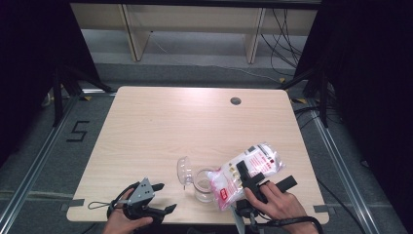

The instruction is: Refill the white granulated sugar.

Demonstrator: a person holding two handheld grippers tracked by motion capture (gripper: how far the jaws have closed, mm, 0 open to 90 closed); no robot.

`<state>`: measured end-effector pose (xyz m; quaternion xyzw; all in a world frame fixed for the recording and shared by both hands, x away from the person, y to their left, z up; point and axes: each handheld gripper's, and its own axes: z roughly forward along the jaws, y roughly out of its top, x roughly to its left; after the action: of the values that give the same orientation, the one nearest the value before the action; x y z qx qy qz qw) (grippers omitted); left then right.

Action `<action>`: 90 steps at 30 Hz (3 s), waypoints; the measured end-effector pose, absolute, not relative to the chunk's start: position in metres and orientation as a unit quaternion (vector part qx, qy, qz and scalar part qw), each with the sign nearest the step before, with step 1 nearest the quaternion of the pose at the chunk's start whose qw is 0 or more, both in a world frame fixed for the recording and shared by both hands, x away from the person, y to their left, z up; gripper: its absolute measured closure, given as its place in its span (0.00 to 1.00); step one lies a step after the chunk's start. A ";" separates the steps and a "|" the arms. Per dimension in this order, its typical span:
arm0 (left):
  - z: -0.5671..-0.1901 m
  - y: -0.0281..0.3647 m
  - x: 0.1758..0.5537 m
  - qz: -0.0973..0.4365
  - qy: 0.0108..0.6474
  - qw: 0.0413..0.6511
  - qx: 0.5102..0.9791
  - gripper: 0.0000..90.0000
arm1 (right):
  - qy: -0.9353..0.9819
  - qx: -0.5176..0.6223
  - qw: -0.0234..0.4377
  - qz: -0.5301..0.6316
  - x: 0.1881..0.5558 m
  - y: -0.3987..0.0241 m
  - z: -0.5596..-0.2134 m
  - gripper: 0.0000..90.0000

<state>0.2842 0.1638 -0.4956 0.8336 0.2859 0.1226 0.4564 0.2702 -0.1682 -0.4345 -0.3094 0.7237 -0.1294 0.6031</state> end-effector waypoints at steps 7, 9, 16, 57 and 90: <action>-0.496 0.164 0.284 0.121 0.284 0.457 0.835 0.22 | 0.722 -0.304 0.609 -0.127 0.269 -0.171 -0.431 0.61; -0.496 0.163 0.283 0.119 0.290 0.464 0.829 0.22 | 0.723 -0.304 0.608 -0.126 0.269 -0.171 -0.431 0.61; -0.496 0.163 0.283 0.114 0.289 0.466 0.829 0.22 | 0.724 -0.305 0.606 -0.127 0.270 -0.171 -0.434 0.61; -0.496 0.163 0.283 0.115 0.292 0.468 0.826 0.22 | 0.727 -0.315 0.597 -0.126 0.270 -0.169 -0.433 0.63; -0.496 0.163 0.283 0.116 0.292 0.467 0.827 0.22 | 0.736 -0.305 0.591 -0.123 0.268 -0.170 -0.432 0.64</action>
<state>0.2830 0.1628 -0.4958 0.8267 0.2918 0.1161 0.4669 0.2677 -0.1704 -0.4315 -0.3051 0.7364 -0.1226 0.5912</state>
